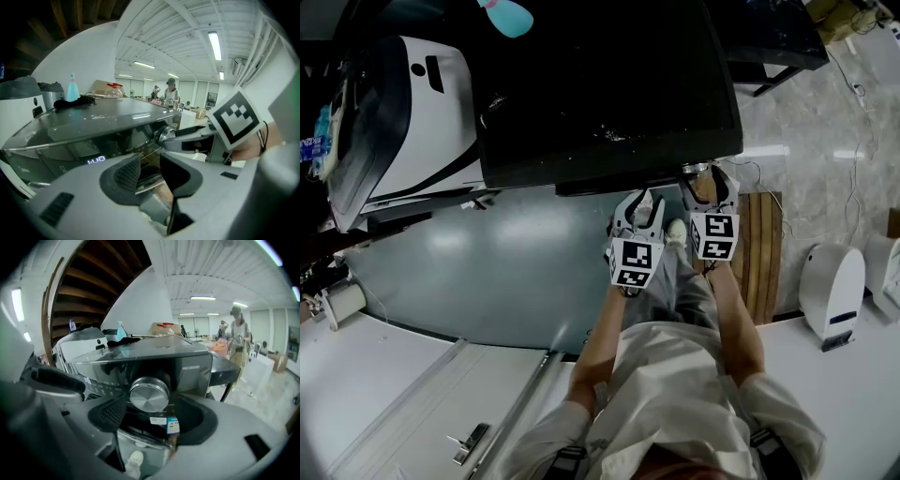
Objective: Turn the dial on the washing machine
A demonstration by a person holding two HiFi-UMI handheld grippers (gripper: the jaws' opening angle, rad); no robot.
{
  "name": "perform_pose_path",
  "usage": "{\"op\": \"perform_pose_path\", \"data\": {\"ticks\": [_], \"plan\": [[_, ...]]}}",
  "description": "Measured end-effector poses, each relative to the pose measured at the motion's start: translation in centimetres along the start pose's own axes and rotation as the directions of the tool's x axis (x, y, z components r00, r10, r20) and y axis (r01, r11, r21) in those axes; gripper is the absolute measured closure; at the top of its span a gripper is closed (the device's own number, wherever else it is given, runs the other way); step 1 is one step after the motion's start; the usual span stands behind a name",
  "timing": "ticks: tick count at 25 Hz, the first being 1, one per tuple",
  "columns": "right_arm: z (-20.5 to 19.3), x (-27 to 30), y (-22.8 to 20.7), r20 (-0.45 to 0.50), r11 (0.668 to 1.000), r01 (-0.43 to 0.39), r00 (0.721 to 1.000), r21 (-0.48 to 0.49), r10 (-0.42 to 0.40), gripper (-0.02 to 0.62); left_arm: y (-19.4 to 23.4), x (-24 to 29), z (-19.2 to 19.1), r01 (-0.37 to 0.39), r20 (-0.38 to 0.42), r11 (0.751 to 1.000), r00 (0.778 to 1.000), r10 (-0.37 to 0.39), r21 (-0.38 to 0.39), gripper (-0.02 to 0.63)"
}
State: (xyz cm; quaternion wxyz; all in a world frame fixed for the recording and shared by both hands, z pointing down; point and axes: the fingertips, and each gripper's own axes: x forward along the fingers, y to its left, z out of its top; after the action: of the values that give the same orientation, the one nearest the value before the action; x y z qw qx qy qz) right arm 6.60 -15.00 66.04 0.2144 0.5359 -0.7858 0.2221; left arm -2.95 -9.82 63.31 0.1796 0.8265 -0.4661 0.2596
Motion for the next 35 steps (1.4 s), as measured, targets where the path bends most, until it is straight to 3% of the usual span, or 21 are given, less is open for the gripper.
{"op": "perform_pose_path", "data": {"ticks": [3, 6, 20, 35], "plan": [[0.45, 0.01, 0.37, -0.001, 0.992, 0.042, 0.999, -0.117, -0.043, 0.286, 0.13, -0.07, -0.15, -0.006, -0.002, 1.000, 1.000, 0.006, -0.001, 0.479], [0.68, 0.08, 0.72, 0.003, 0.988, 0.050, 0.999, -0.148, -0.050, 0.330, 0.23, -0.20, -0.24, -0.010, -0.003, 1.000, 1.000, 0.010, -0.004, 0.479], [0.38, 0.14, 0.22, 0.024, 0.998, -0.034, 0.999, 0.053, 0.032, 0.334, 0.15, -0.66, -0.55, -0.029, 0.000, 0.999, 1.000, 0.029, -0.017, 0.479], [0.25, 0.26, -0.09, 0.063, 0.963, -0.108, 0.993, 0.245, 0.096, 0.333, 0.00, -0.78, -0.53, -0.038, 0.004, 0.999, 0.999, 0.038, -0.021, 0.479]]}}
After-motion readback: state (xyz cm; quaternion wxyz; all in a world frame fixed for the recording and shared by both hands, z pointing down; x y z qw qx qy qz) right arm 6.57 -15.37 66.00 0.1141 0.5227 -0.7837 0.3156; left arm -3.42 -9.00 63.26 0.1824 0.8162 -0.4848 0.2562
